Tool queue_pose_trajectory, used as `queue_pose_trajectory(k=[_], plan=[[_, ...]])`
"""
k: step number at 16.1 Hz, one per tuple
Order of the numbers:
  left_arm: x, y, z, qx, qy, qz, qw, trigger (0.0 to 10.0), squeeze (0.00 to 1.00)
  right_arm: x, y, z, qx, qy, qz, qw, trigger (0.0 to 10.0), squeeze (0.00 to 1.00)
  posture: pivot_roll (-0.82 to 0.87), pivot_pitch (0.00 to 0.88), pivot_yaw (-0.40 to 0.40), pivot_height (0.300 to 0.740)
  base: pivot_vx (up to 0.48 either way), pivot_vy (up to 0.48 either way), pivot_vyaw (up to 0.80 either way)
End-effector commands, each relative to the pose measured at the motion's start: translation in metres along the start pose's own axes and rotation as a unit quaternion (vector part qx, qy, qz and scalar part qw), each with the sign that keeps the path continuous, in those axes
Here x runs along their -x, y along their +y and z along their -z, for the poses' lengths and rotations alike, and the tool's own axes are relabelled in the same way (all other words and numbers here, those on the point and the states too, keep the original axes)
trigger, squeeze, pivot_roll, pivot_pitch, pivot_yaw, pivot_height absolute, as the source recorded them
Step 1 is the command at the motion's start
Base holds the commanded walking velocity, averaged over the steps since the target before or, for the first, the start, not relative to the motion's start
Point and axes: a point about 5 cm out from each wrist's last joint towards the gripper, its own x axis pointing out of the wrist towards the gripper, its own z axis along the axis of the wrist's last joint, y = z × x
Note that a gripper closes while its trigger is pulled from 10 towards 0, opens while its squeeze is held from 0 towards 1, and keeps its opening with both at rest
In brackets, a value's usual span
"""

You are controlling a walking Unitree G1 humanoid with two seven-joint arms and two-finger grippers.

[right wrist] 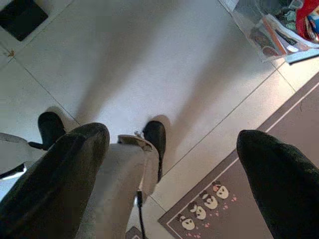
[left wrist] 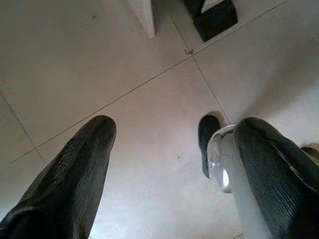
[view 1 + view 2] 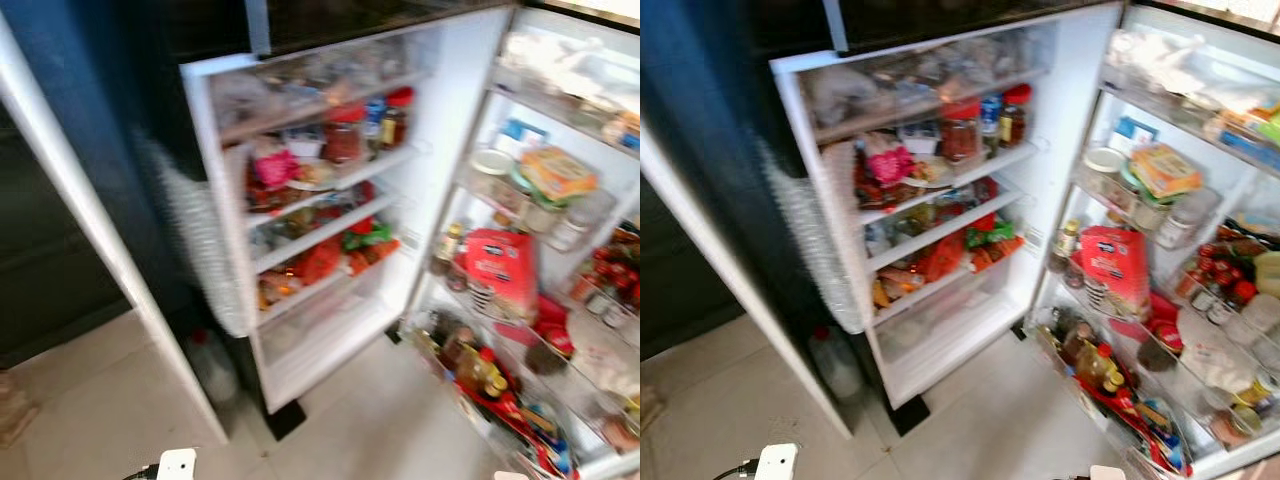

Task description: Restocking fridge

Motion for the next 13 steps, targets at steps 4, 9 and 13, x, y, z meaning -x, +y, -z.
queue_pose_trajectory(k=[4,9,13], plan=[[0.0011,0.0031,0.0050,-0.007,0.011,-0.001,1.000,10.0,0.00,-0.0001,0.0003,-0.0014,-0.007,-0.008,0.003,1.000,10.0,0.00,-0.01,0.000,0.005,0.740,0.000,0.444,0.00],[0.0009,0.0031,0.0037,-0.011,0.009,0.000,1.000,10.0,0.00,0.0000,-0.0012,-0.0016,-0.029,-0.013,0.022,0.999,10.0,0.00,-0.01,0.000,0.009,0.740,0.000,0.410,0.00],[0.0008,0.0034,0.0029,-0.017,0.007,0.001,1.000,10.0,0.00,0.0005,-0.0046,-0.0003,-0.060,-0.018,0.057,0.996,10.0,0.00,-0.01,0.000,0.009,0.740,0.000,0.000,-0.47]])
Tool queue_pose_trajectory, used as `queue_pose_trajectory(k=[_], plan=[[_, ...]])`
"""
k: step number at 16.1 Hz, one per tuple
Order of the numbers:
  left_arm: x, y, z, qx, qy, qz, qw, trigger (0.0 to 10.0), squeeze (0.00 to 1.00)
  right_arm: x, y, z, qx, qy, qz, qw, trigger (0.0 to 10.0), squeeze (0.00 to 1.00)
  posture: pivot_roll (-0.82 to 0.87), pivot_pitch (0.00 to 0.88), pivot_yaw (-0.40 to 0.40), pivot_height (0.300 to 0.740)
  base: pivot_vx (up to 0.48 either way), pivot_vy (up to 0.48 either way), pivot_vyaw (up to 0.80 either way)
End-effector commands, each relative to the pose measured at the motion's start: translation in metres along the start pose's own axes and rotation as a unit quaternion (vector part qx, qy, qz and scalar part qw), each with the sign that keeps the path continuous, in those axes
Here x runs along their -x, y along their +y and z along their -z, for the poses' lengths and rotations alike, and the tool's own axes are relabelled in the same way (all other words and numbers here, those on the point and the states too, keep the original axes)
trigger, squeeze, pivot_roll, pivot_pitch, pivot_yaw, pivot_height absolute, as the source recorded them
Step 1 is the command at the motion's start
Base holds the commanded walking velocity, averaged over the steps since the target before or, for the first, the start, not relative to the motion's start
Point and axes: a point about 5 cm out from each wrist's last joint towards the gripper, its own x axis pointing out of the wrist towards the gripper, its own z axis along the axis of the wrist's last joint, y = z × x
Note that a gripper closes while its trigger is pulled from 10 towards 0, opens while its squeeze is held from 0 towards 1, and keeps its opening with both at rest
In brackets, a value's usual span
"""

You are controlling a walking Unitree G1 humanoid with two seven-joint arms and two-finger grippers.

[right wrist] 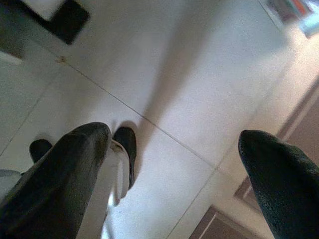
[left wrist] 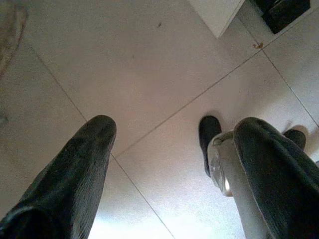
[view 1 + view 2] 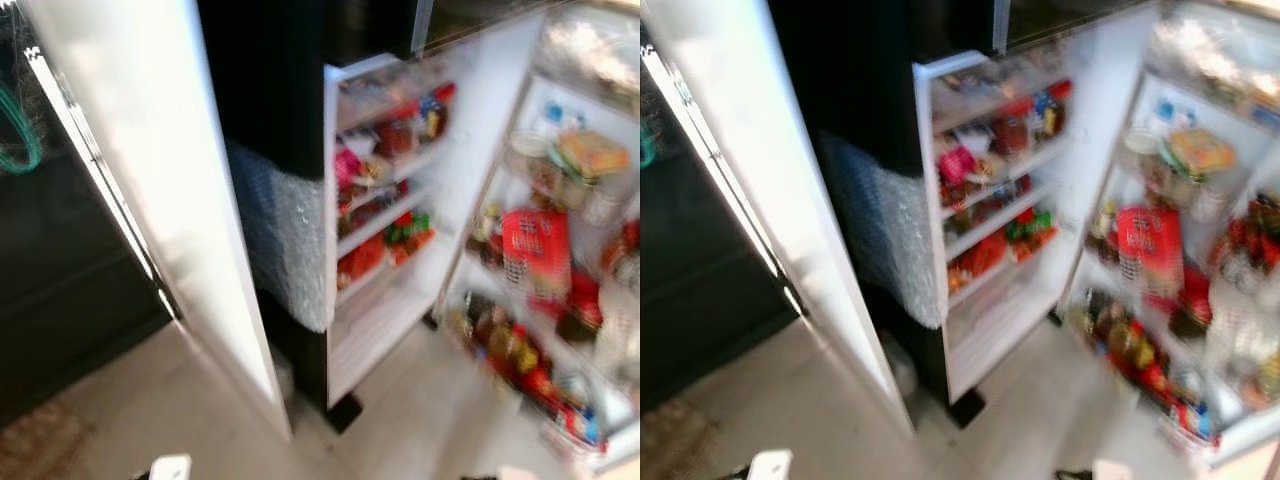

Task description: Restocking fridge

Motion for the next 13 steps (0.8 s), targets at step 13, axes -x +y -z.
queue_pose_trajectory(k=[13], plan=[[0.000,0.002,-0.001,-0.032,0.004,0.004,0.999,10.0,0.00,0.018,-0.059,-0.110,-0.069,-0.251,0.225,0.939,10.0,0.00,-0.07,0.000,0.036,0.740,0.000,0.000,-0.06]])
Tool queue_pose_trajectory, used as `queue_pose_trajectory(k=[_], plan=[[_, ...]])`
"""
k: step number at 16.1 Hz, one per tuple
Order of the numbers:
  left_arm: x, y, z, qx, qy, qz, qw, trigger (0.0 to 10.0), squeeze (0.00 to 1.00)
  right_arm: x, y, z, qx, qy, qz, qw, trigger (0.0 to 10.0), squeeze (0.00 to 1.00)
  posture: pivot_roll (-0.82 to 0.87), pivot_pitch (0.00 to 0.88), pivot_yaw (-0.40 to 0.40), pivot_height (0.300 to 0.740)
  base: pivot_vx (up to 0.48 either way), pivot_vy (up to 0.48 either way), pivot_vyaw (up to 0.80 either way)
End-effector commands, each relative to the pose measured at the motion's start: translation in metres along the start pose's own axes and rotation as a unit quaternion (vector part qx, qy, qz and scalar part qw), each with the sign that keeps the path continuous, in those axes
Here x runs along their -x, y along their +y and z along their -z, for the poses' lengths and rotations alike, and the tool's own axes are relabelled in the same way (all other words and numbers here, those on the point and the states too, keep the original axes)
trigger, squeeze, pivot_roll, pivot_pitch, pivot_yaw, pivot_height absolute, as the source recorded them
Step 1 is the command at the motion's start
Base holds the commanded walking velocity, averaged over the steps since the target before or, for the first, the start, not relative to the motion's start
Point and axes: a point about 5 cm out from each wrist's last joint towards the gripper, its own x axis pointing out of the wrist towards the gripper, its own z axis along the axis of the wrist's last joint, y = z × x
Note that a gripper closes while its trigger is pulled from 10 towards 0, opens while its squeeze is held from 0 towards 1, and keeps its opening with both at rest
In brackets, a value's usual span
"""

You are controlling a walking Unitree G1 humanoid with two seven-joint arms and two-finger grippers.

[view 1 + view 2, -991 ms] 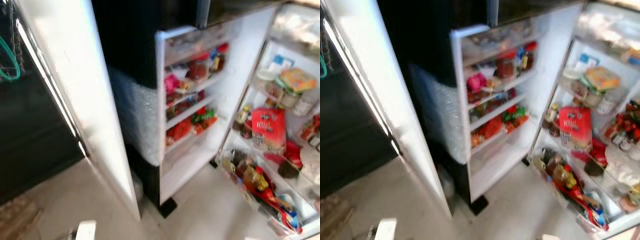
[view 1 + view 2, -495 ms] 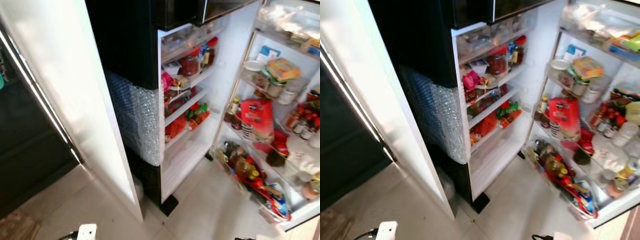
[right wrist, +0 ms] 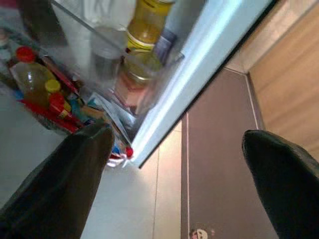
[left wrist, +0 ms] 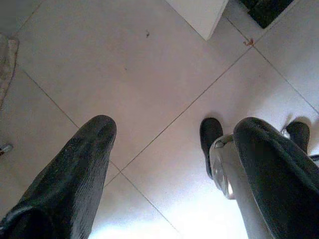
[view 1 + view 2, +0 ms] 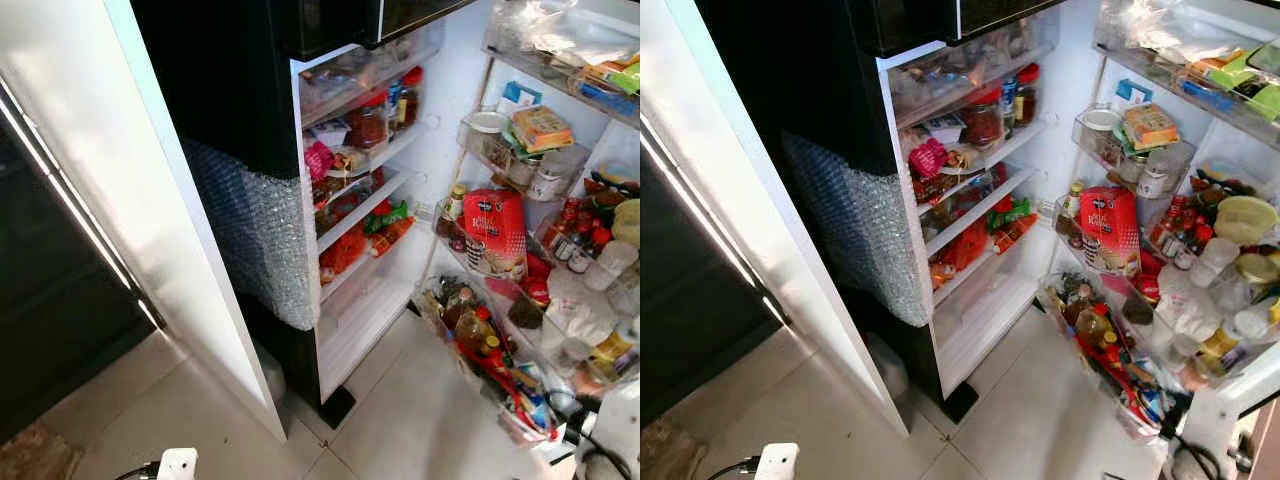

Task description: Restocking fridge

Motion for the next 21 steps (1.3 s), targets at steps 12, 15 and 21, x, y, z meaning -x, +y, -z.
queue_pose_trajectory(k=[12,15,21], plan=[[0.003,0.005,0.014,-0.014,0.021,-0.005,1.000,10.0,0.00,0.015,-0.053,-0.016,-0.089,-0.098,0.240,0.962,10.0,0.00,-0.09,0.000,0.053,0.740,0.000,0.000,0.00],[0.004,0.005,0.015,-0.019,0.021,-0.005,1.000,10.0,0.00,0.016,-0.052,-0.029,-0.094,-0.117,0.241,0.959,10.0,0.00,-0.10,0.000,0.054,0.740,0.000,0.000,0.00],[0.004,0.006,0.016,-0.032,0.021,0.000,0.999,10.0,0.00,0.028,-0.033,-0.039,-0.079,-0.156,0.193,0.966,10.0,0.00,-0.10,0.000,0.053,0.740,0.000,0.000,0.00]])
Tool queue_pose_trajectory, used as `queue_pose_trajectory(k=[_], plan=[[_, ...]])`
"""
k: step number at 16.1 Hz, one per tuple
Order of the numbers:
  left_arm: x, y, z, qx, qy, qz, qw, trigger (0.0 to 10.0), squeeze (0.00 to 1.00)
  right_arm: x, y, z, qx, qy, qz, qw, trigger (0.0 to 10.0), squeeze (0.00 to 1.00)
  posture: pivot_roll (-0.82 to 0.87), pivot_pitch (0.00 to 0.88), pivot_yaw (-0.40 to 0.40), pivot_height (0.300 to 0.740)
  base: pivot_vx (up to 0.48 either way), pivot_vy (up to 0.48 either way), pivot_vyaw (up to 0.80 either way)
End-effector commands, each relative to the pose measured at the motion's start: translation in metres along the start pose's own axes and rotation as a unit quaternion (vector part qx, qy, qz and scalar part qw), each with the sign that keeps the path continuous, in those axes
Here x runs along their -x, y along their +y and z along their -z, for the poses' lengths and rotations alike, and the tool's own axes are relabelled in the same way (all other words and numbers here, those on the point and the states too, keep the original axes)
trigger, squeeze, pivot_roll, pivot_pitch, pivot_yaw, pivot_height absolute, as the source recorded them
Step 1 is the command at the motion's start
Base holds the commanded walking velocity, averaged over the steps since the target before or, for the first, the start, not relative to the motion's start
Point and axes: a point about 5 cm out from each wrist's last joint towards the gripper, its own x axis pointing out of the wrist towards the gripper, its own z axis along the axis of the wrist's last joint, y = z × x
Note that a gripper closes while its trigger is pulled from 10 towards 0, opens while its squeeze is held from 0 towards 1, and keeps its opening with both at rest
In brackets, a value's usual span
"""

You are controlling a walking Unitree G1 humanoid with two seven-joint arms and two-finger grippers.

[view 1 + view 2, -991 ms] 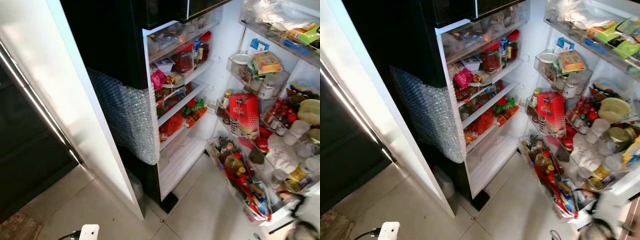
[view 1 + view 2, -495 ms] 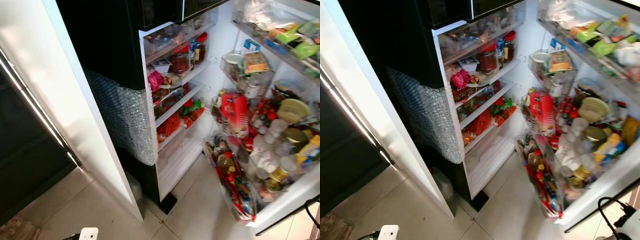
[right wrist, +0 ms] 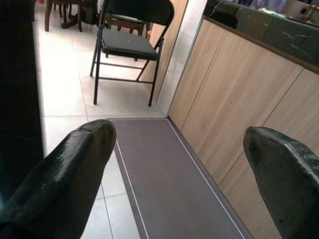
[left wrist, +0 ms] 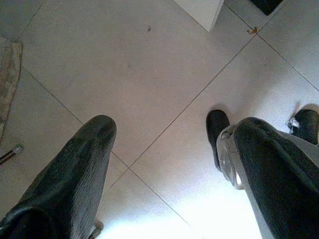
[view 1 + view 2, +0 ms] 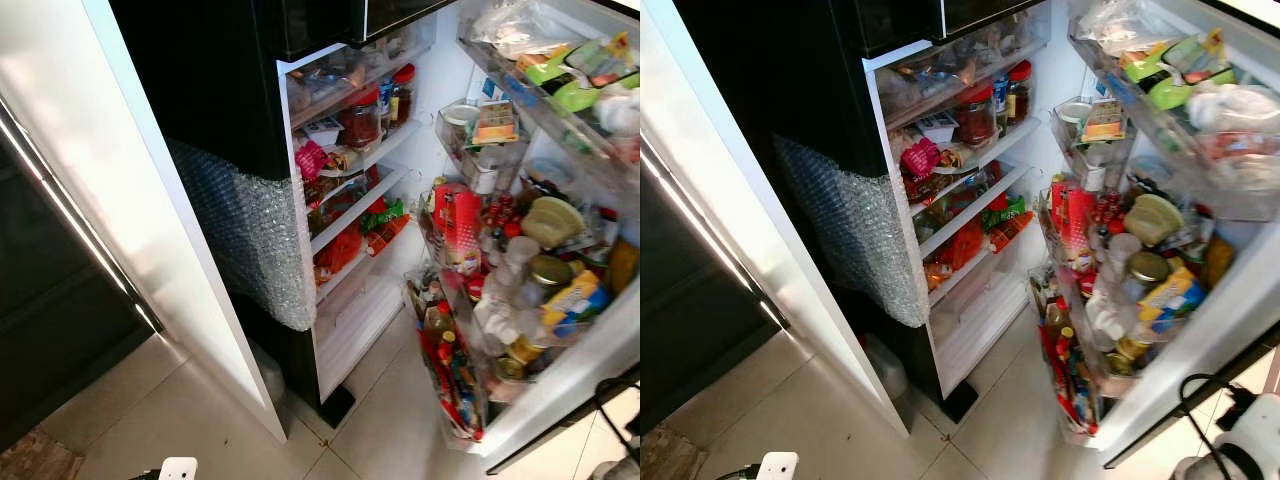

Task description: Restocking fridge

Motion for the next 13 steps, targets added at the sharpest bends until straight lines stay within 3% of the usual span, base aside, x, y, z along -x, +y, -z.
queue_pose_trajectory(k=[1,4,6,9,12,13], plan=[[0.002,0.004,0.007,-0.010,0.011,-0.003,1.000,10.0,0.00,0.003,0.000,0.000,0.002,0.003,-0.010,1.000,10.0,0.00,-0.09,0.000,0.050,0.740,0.000,0.000,0.00],[0.002,0.005,0.007,-0.012,0.011,-0.003,1.000,10.0,0.00,0.005,0.004,-0.008,0.008,-0.019,-0.038,0.999,10.0,0.00,-0.09,0.000,0.051,0.740,0.000,0.000,0.00],[0.002,0.005,0.006,-0.014,0.011,-0.003,1.000,10.0,0.00,0.010,0.018,-0.015,-0.004,-0.034,-0.103,0.994,10.0,0.00,-0.09,0.000,0.051,0.740,0.000,0.000,0.00],[0.001,0.006,0.004,-0.016,0.009,-0.003,1.000,10.0,0.00,0.030,0.053,-0.027,-0.004,-0.055,-0.251,0.966,10.0,0.00,-0.10,0.000,0.046,0.740,0.000,0.000,0.00],[0.001,0.006,0.003,-0.020,0.008,0.000,1.000,10.0,0.00,0.036,0.058,-0.028,-0.017,-0.053,-0.282,0.958,10.0,0.00,-0.10,0.000,0.040,0.740,0.000,0.000,0.00],[0.001,0.006,0.002,-0.020,0.008,0.000,1.000,10.0,0.00,0.040,0.060,-0.033,-0.020,-0.066,-0.325,0.943,10.0,0.00,-0.10,0.000,0.040,0.740,0.000,0.000,0.00]])
